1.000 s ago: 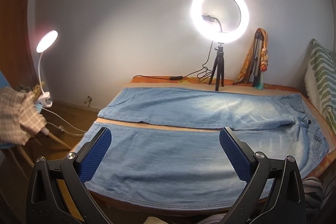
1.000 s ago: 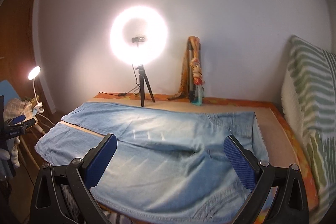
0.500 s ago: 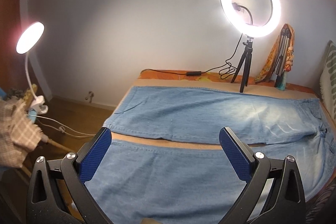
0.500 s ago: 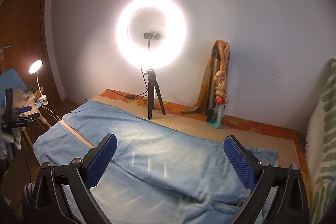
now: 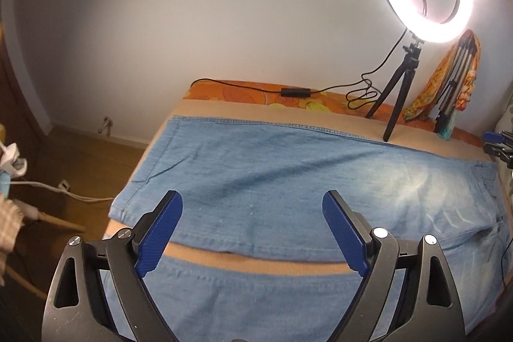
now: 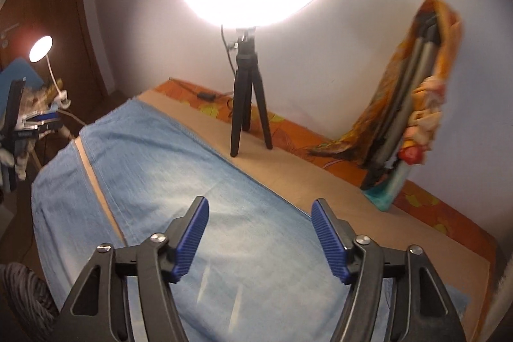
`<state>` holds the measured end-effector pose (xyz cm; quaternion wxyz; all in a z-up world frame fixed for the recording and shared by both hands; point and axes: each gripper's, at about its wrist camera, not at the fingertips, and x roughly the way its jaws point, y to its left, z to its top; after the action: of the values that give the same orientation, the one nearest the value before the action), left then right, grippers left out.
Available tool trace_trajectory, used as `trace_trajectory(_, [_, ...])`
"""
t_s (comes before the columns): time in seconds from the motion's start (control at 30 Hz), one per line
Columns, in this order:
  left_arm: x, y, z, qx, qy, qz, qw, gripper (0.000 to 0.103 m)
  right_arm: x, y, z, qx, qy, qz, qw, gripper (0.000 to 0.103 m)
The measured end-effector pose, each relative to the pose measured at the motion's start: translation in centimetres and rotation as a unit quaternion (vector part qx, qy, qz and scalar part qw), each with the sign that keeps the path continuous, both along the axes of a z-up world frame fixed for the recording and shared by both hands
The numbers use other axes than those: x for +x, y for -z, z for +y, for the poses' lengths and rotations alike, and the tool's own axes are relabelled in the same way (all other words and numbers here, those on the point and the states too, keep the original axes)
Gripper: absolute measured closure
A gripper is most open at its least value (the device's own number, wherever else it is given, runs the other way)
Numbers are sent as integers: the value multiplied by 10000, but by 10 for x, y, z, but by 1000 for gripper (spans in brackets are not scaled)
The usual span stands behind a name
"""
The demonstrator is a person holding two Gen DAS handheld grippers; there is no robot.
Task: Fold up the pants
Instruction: 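Lower both open grippers toward the seam edge of the jeans leg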
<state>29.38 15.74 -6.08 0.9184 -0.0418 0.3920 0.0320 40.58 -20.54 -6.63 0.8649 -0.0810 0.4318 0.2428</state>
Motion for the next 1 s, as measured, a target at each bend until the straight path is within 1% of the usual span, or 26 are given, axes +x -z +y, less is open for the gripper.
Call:
trace_trajectory(0.07, [15,8,-5,81,65,68,9999,14,16,19,7,-18,-149,162,9998,46])
trace_trajectory(0.2, [45,29,-9,-66,128,278,9995,14,44,55,21,-181,-360,356,9986,50])
trace_trajectory(0.33, [65,45,-15,-15,168,387,9991,14,69,85,32,-237,-467,543,9972,51])
trace_trajectory(0.43, [81,60,-16,16,180,523,9985,15,82,101,40,-328,-605,578,9960,52])
trace_trajectory(0.53, [92,77,-15,-94,147,707,9973,21,91,113,44,-350,-675,637,9951,50])
trace_trajectory(0.67, [103,90,-12,-127,86,784,9968,21,97,124,46,-364,-743,665,9943,50])
trace_trajectory(0.87, [114,97,-5,-193,25,791,9967,21,100,136,51,-479,-917,822,9912,51])
trace_trajectory(0.93, [116,100,-3,-214,5,790,9966,21,101,136,52,-358,-912,868,9914,59])
trace_trajectory(1.0, [115,102,-2,-240,-14,808,9964,21,100,136,54,-327,-860,874,9919,73])
